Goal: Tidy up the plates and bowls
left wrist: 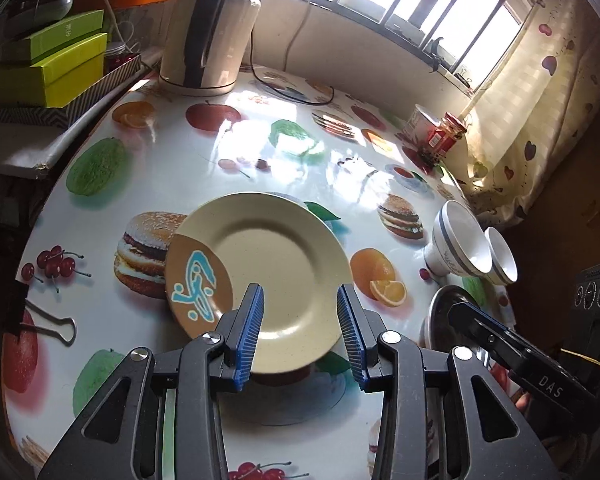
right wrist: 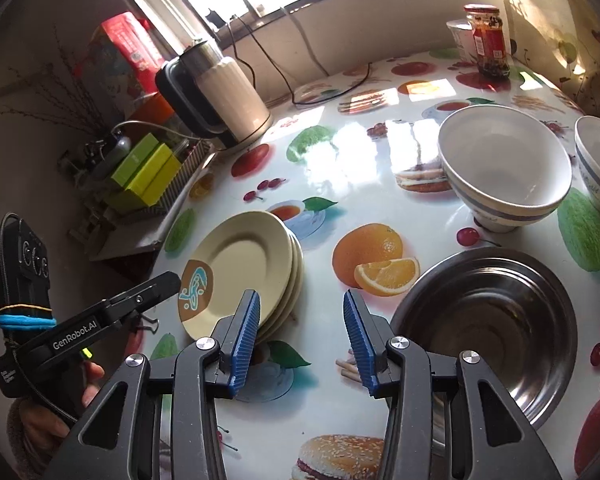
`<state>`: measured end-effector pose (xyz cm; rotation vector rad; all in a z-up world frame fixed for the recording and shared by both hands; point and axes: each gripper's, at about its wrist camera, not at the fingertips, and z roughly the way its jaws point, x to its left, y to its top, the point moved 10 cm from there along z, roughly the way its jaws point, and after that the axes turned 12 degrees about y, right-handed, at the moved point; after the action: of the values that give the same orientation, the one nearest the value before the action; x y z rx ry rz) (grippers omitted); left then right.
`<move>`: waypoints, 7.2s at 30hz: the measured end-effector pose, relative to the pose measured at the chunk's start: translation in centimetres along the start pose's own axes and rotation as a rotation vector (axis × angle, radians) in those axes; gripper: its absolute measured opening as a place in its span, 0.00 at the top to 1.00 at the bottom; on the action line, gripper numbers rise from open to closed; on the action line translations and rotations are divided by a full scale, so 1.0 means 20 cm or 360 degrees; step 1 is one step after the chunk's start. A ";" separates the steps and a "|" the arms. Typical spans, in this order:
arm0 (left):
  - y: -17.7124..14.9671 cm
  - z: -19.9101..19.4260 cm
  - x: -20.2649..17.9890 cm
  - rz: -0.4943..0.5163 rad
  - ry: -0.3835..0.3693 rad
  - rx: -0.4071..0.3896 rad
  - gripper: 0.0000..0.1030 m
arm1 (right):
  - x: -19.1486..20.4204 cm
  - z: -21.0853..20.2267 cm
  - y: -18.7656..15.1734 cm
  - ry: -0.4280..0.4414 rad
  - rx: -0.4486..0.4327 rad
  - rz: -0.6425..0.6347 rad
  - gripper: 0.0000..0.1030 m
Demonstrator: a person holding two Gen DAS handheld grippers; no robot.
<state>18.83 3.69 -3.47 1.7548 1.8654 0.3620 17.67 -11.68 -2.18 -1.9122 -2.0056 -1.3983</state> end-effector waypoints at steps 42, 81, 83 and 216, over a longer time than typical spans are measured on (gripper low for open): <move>-0.27 0.30 -0.72 0.0367 -0.0219 0.0321 0.73 | -0.66 -0.41 -0.14 -0.0421 -0.0085 0.0154 0.85; -0.46 0.28 -1.07 0.0536 -0.0346 0.0435 0.79 | -0.88 -0.68 -0.18 -0.0444 -0.0157 0.0295 0.89; -0.47 0.28 -1.06 0.0533 -0.0343 0.0440 0.79 | -0.88 -0.68 -0.19 -0.0446 -0.0155 0.0294 0.89; 0.21 0.21 -1.04 0.0486 -0.0195 0.0015 0.87 | -0.64 -0.49 0.42 -0.0552 -0.0199 0.0017 0.89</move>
<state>24.70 -16.87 -0.43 2.0245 1.5189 0.3508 22.37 -28.89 0.91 -2.3580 -2.0815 -1.2914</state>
